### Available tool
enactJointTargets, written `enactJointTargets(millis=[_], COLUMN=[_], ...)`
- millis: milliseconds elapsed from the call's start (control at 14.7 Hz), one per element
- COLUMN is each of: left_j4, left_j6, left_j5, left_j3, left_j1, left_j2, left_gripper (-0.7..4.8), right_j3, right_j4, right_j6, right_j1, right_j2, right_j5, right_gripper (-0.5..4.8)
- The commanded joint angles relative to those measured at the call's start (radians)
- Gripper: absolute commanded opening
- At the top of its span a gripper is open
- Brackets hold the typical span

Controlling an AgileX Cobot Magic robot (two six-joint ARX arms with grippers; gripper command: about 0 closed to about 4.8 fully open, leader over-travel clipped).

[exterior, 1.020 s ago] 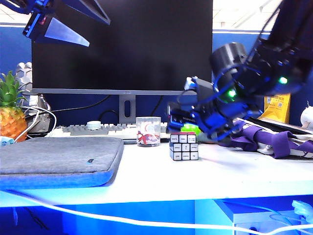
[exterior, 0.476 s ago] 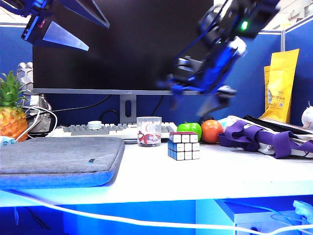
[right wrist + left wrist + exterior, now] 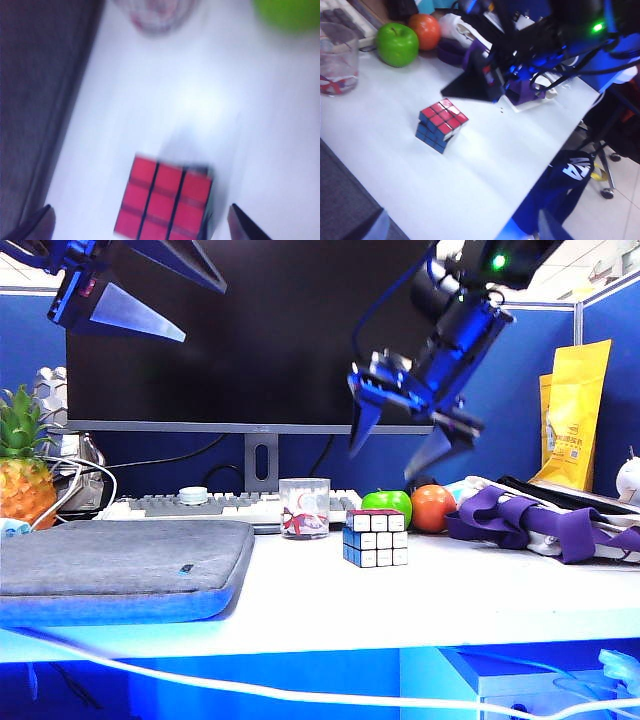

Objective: Rotate the Rubik's Cube so that its red face is facing towards you.

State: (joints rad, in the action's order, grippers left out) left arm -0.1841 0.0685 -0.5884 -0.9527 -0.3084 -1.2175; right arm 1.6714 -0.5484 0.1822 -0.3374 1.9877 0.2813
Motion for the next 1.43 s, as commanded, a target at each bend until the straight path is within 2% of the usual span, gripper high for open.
enactJointTargets(millis=[68, 408, 680, 884, 1224, 1428], left_j4=[-0.006, -0.014, -0.027, -0.028, -0.042, -0.042], left_j6=[0.000, 0.000, -0.001, 0.000, -0.001, -0.001], left_j5=[-0.019, -0.030, -0.040, -0.041, -0.044, -0.044], left_j3=[0.000, 0.000, 0.000, 0.000, 0.000, 0.000], left_j1=[-0.001, -0.001, -0.001, -0.001, -0.001, -0.001], left_j2=[0.003, 0.003, 0.003, 0.003, 0.003, 0.003], left_gripper=[3.95, 3.96, 3.96, 3.96, 3.96, 3.95], right_j3=[0.004, 0.011, 0.116, 0.253, 0.305, 0.305], right_j4=[-0.020, -0.046, -0.079, -0.222, -0.269, -0.278], right_j6=[-0.005, -0.034, -0.034, -0.082, -0.137, -0.159], right_j1=[-0.005, -0.004, -0.011, -0.019, -0.030, -0.030], right_j2=[0.003, 0.068, 0.147, 0.244, 0.278, 0.278], right_j5=[0.013, 0.009, 0.008, 0.005, -0.100, -0.101], right_gripper=[4.79, 4.79, 4.79, 4.79, 4.79, 4.79])
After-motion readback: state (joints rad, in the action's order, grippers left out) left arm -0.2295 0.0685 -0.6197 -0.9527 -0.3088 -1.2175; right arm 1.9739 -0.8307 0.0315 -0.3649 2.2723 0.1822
